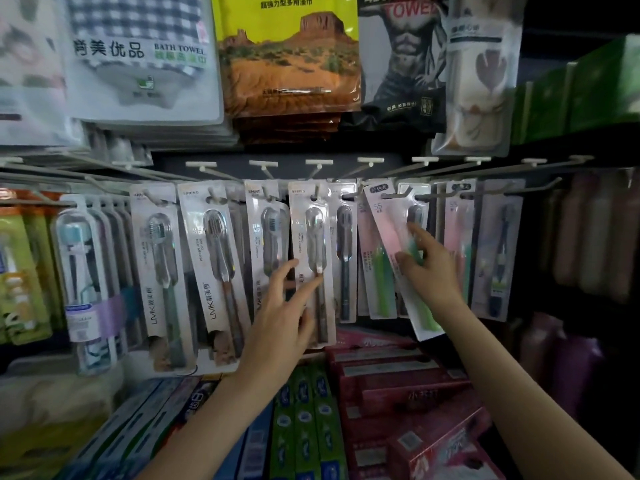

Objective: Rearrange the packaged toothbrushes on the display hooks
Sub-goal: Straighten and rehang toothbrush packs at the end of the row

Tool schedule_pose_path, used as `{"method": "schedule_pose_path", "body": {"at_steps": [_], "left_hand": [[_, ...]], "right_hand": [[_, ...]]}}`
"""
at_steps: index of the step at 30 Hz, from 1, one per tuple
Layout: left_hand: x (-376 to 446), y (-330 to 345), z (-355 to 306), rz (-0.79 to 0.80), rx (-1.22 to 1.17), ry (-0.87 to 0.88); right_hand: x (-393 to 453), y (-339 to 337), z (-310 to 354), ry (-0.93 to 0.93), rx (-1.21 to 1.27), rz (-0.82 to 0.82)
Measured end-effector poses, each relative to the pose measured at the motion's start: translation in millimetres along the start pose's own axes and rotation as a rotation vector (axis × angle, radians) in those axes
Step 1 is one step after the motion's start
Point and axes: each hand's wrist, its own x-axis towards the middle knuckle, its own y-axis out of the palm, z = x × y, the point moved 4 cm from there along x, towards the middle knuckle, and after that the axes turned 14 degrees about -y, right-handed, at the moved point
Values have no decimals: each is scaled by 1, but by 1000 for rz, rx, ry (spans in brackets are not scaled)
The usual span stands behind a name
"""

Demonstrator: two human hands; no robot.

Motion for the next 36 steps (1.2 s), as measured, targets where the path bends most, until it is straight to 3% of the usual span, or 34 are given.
{"method": "schedule_pose_path", "body": {"at_steps": [3,7,11,16,20,24,27,30,36], "left_hand": [[-2,-1,3,-38,9,-22],[-6,-5,13,-69,-17,-25],[-11,-13,21,-112,-38,-20],[-16,-28,27,-253,3,-26],[-15,-39,29,-316,51,-59],[-16,-41,28,-307,4,-57],[-15,-34,18,-280,11,-9],[-10,-22,1,-256,162,133],[17,-4,-8,-146,472,225]], "right_hand": [[-3,13,-8,67,38,-2],[-8,19,-12,109,-140,-25],[-22,23,16,-143,-163,-172],[-36,73,56,-189,48,171],[-38,89,51,-61,72,202],[-34,66,39,-30,214,233],[-28,42,30,-75,92,130],[-20,41,22,-73,-111,72],[-6,74,20,87,-40,184]]}}
